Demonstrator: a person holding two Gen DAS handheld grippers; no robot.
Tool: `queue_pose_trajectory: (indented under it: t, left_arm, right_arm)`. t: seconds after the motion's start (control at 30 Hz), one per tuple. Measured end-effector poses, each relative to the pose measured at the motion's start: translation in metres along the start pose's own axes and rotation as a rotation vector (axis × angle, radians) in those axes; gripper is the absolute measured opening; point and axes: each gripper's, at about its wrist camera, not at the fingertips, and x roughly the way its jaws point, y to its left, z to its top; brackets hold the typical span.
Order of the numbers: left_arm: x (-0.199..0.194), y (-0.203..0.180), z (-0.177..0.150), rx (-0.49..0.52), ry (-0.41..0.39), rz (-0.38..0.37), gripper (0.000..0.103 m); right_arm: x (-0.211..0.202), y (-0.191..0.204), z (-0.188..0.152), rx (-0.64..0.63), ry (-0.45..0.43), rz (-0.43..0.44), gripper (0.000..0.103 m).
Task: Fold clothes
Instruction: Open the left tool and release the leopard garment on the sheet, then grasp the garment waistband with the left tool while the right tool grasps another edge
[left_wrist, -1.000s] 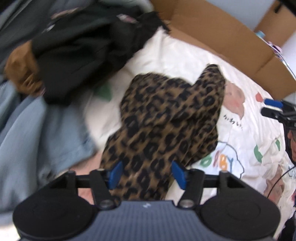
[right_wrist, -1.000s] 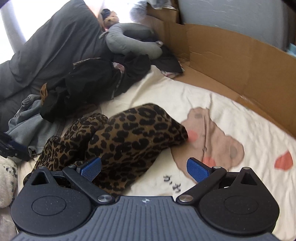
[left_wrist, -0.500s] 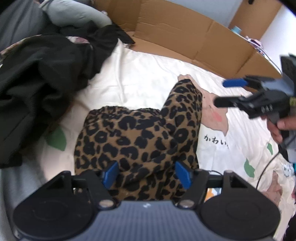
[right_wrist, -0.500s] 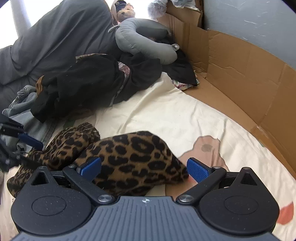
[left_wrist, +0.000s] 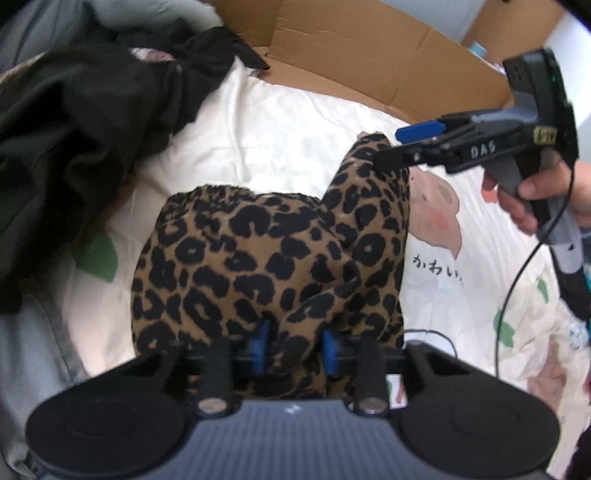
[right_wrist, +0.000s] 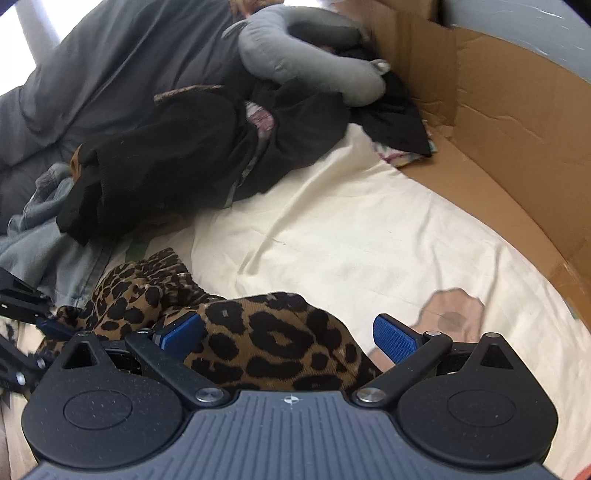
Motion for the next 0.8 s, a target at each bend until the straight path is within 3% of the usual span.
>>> queue_pose_trajectory:
  t: [0.1, 0.17, 0.2, 0.27, 0.37, 0.53, 0.8]
  left_arm:
    - [-0.010, 0.008, -0.002, -0.021, -0.020, 0.035, 0.012]
    - [-0.017, 0.015, -0.003, -0.055, -0.030, 0.046, 0.010]
    - [-0.021, 0.020, -0.003, -0.071, -0.035, 0.053, 0.010]
    - [-0.026, 0.025, -0.005, -0.084, -0.038, 0.072, 0.009]
    - [-0.029, 0.035, -0.006, -0.111, -0.041, 0.097, 0.009]
    - [-0.035, 0.042, -0.004, -0.145, -0.053, 0.111, 0.009]
    - [-0.061, 0.035, 0.005, -0.152, -0.102, 0.087, 0.006]
  right_arm:
    - [0.012, 0.002, -0.001, -0.010, 0.050, 0.033, 0.097]
    - [0.018, 0.004, -0.005, -0.010, 0.105, 0.065, 0.070]
    - [0.021, 0.006, -0.008, -0.014, 0.138, 0.079, 0.064]
    - [0.021, 0.009, -0.014, -0.027, 0.166, 0.097, 0.039]
    - [0.016, 0.013, -0.023, -0.049, 0.192, 0.097, 0.013]
    - [-0.002, 0.011, -0.034, -0.041, 0.188, 0.077, 0.004]
    - [-0.068, 0.004, -0.062, 0.056, 0.184, 0.025, 0.002]
